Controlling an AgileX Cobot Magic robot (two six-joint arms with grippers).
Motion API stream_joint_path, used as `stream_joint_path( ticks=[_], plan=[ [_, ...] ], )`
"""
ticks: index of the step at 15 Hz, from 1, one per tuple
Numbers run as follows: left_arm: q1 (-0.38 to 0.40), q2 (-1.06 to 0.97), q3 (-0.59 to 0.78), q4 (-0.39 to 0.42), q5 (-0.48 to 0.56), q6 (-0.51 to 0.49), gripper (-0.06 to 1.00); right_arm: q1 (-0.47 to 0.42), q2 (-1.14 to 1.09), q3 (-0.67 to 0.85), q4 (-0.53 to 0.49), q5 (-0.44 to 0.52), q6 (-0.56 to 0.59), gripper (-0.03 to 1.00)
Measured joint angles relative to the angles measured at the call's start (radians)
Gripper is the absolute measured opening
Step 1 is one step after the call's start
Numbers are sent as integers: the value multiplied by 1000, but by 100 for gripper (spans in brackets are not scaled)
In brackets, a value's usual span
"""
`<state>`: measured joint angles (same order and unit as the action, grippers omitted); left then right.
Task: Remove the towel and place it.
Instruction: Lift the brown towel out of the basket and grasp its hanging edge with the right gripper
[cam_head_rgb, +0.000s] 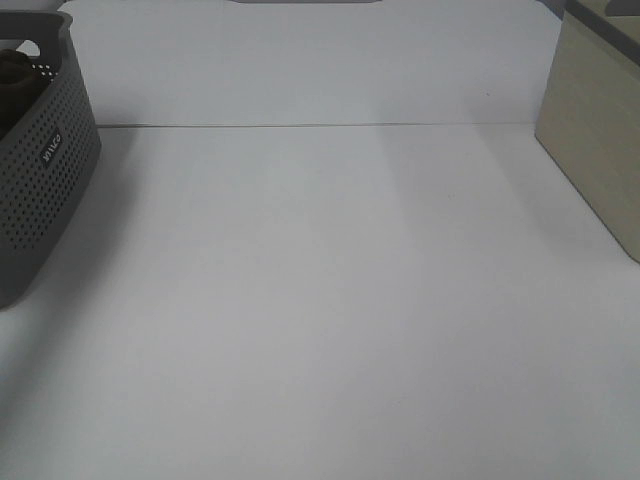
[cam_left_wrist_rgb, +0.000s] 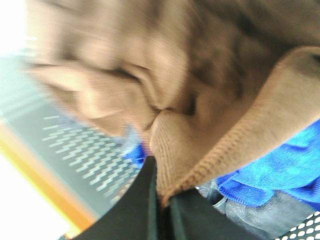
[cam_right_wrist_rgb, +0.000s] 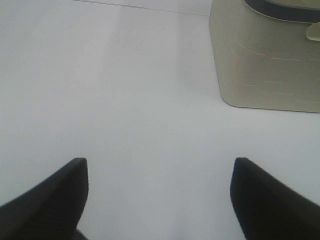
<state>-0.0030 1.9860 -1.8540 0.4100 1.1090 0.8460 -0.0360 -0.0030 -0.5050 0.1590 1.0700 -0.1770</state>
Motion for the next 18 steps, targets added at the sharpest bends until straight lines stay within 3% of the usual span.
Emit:
stream_joint_path(
  ticks=[5, 8, 14, 16, 18],
  plan=[
    [-81, -199, 0, -1, 48, -184, 0, 0, 0, 0, 0, 0, 0, 76],
    [-178, -395, -1, -1, 51, -228, 0, 0, 0, 0, 0, 0, 0, 76],
    [-350, -556, -4, 2, 51, -297, 0, 0, 0, -11, 13, -41, -4, 76],
    [-442, -563, -25, 2, 51, -331, 0, 0, 68, -20, 134, -176, -107, 76],
    [-553, -563, -29, 2, 47, -339, 0, 0, 209, -20, 378, -269, -360, 76]
  ],
)
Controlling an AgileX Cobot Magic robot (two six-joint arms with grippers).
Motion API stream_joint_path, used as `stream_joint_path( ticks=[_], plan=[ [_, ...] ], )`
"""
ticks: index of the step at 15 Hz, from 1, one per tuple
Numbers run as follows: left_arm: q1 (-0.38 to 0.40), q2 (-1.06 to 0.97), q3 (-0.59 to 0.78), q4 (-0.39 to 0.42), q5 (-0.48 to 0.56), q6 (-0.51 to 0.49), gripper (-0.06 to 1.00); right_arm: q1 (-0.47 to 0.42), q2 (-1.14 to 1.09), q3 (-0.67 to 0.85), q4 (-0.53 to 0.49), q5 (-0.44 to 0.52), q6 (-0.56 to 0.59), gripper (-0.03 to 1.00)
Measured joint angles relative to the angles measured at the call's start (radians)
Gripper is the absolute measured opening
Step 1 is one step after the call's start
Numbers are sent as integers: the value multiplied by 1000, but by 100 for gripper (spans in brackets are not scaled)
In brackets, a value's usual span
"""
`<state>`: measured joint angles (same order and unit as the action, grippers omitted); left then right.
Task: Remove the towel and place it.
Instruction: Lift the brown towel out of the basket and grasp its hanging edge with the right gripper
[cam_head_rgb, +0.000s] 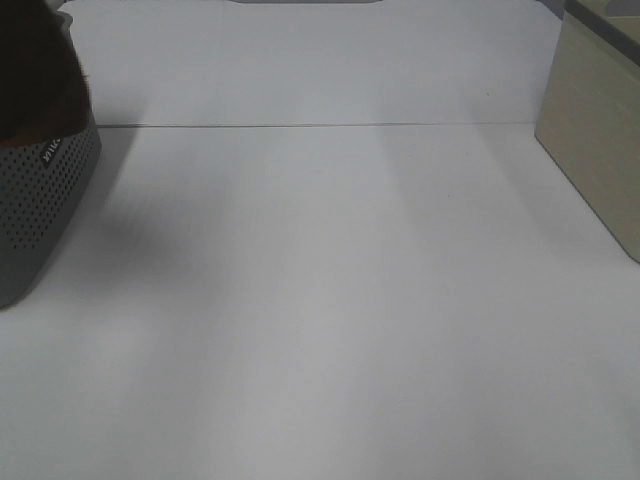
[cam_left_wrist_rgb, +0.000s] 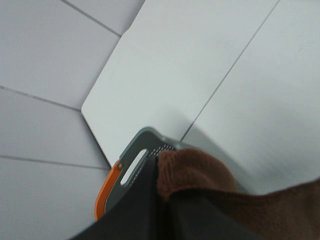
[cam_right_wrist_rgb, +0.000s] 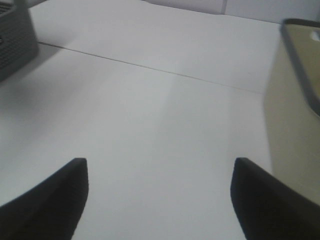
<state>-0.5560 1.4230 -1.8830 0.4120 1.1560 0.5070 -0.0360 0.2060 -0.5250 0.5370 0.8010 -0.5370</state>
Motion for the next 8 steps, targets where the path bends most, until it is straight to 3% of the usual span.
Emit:
stream_joint_path(
  ticks=[1, 2, 3, 4, 5, 8],
  plan=[
    [-29, 0, 0, 0, -2, 0, 0, 0, 48, 0, 76, -13, -88, 76],
    [-79, 1, 0, 0, -8, 0, 0, 0, 138, 0, 220, -23, -256, 76],
    [-168, 7, 0, 0, -29, -3, 0, 0, 331, 0, 520, -17, -621, 76],
    [-200, 15, 0, 0, -35, -3, 0, 0, 433, 0, 677, 10, -804, 76],
    [-226, 24, 0, -4, -56, -4, 0, 0, 522, 0, 784, 38, -951, 76],
    [-249, 36, 0, -49, -121, -33, 0, 0, 722, -37, 954, 89, -1210, 76]
  ],
)
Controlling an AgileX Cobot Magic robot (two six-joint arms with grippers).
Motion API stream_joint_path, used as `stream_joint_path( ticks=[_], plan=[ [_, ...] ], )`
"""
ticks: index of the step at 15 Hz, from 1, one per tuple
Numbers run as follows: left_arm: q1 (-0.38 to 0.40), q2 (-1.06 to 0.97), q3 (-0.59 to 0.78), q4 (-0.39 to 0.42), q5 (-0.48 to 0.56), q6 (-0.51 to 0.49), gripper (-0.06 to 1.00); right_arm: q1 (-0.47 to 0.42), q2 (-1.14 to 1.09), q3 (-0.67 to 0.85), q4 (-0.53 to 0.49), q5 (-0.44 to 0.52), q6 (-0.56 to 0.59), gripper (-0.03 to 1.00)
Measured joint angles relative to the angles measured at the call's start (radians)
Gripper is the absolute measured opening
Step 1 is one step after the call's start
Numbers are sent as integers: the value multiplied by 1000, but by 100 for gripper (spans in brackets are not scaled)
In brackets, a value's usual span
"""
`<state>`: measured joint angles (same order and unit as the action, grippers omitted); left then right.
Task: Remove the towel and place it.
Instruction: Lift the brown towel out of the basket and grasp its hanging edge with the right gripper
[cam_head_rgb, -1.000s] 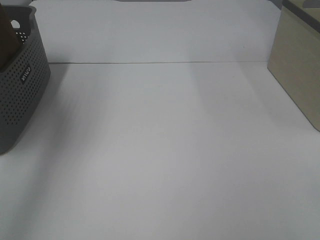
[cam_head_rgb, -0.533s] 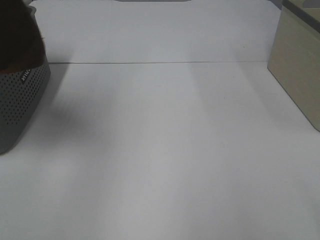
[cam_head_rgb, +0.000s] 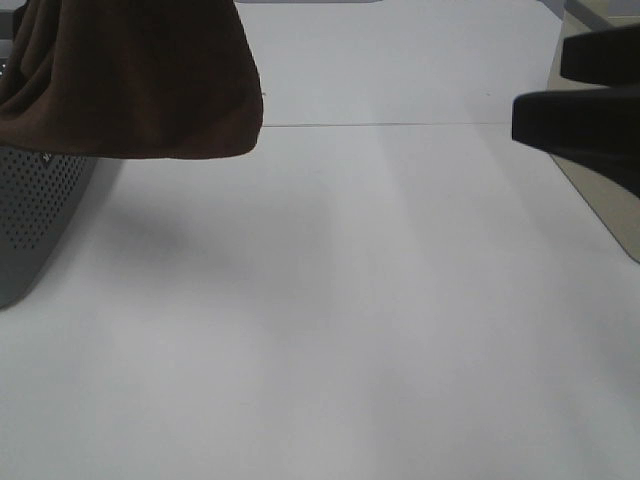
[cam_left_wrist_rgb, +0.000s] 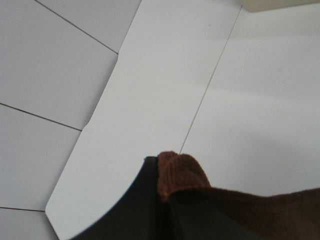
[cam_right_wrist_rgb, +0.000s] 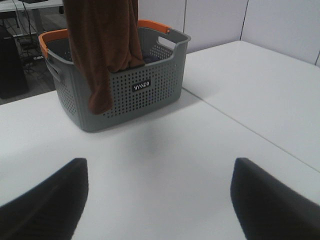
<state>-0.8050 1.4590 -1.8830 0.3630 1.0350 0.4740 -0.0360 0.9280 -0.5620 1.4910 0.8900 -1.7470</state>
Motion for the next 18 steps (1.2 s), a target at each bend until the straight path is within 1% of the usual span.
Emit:
stream_joint_path(
  ticks=[1, 3, 4, 5, 6, 7, 8, 10, 12, 13, 15, 18],
  plan=[
    [0, 0, 0, -24, -25, -8, 0, 0, 64, -50, 29, 34, -44, 76],
    [0, 0, 0, -62, -46, -12, 0, 1, 192, -152, 49, 105, -80, 76],
    [0, 1, 0, -78, -49, -15, 0, 20, 255, -206, 59, 139, -89, 76],
    [0, 3, 0, -91, -58, -15, 0, 69, 304, -253, 63, 152, -98, 76],
    [0, 6, 0, -105, -71, -15, 0, 131, 347, -285, 62, 139, -101, 76],
    [0, 10, 0, -121, -98, -15, 0, 234, 398, -315, 59, 73, -105, 76],
    [0, 11, 0, -141, -111, -15, 0, 295, 421, -327, 55, 26, -105, 76],
    [0, 11, 0, -188, -114, -15, 0, 362, 463, -359, 46, -37, -106, 76],
    [0, 11, 0, -215, -114, -15, 0, 371, 505, -393, 43, -38, -106, 76],
    [0, 11, 0, -215, -114, -15, 0, 371, 520, -400, 43, -8, -106, 76],
    [0, 11, 0, -215, -115, -15, 0, 372, 535, -402, 40, 125, -106, 76],
    [0, 11, 0, -226, -146, -15, 0, 372, 542, -404, 22, 197, -104, 76]
  ],
)
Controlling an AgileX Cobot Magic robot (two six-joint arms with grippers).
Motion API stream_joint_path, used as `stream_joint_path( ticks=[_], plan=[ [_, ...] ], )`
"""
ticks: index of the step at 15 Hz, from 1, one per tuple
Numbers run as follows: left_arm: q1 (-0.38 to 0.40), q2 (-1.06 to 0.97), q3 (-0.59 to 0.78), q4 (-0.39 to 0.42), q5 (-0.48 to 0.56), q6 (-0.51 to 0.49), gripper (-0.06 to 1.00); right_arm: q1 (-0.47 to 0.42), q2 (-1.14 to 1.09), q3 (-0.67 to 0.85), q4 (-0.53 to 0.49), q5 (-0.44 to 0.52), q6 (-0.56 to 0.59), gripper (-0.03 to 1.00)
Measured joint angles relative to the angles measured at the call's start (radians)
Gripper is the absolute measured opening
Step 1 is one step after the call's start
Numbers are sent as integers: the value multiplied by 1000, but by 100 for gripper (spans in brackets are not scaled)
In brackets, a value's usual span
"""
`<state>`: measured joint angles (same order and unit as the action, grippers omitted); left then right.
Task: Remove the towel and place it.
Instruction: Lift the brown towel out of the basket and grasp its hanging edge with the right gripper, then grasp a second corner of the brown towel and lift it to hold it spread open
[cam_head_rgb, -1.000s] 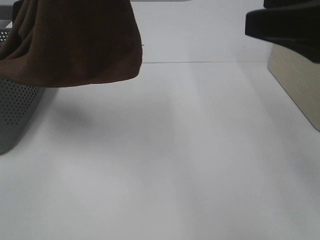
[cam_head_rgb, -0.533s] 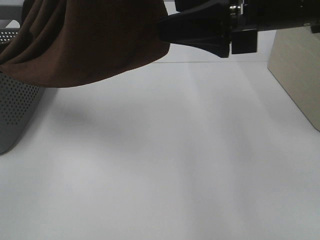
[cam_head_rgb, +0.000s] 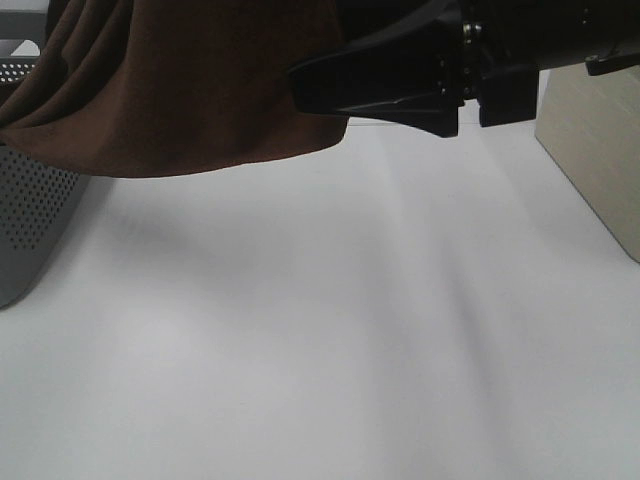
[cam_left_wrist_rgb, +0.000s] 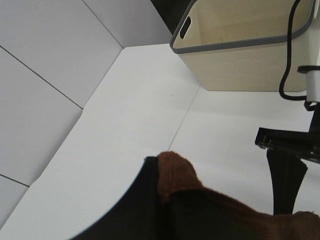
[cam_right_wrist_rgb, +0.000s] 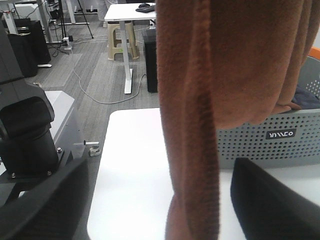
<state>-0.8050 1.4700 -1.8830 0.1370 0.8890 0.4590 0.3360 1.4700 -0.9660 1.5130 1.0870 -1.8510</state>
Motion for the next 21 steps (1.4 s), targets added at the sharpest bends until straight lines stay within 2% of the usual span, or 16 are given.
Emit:
stream_joint_path(
  ticks=[3, 6, 7, 10, 12, 14, 16, 18, 19, 21],
  plan=[
    [0, 0, 0, -56, -41, -2, 0, 0, 7, 0, -16, 6, 35, 76],
    [0, 11, 0, -62, -48, -4, 0, 0, 11, 0, -40, -5, 42, 72],
    [0, 17, 0, -62, -48, -4, 0, 0, 12, 0, -48, -10, 49, 65],
    [0, 28, 0, -62, -48, -4, 0, 0, 17, 0, -54, -45, 78, 25],
    [0, 28, 0, -62, -48, -4, 0, 0, 17, 0, -60, -48, 79, 3],
    [0, 28, 0, -62, -48, -4, 0, 0, 17, 0, -70, -53, 92, 1],
    [0, 28, 0, -62, -48, -4, 0, 0, 17, 0, -68, -112, 199, 1],
    [0, 28, 0, -62, -47, -4, 0, 0, 6, -8, -107, -211, 367, 1],
    [0, 31, 0, -62, -47, -4, 0, 0, -8, -33, -172, -219, 464, 1],
    [0, 36, 0, -62, -48, -4, 0, 0, -38, -148, -384, -195, 702, 1]
  ],
)
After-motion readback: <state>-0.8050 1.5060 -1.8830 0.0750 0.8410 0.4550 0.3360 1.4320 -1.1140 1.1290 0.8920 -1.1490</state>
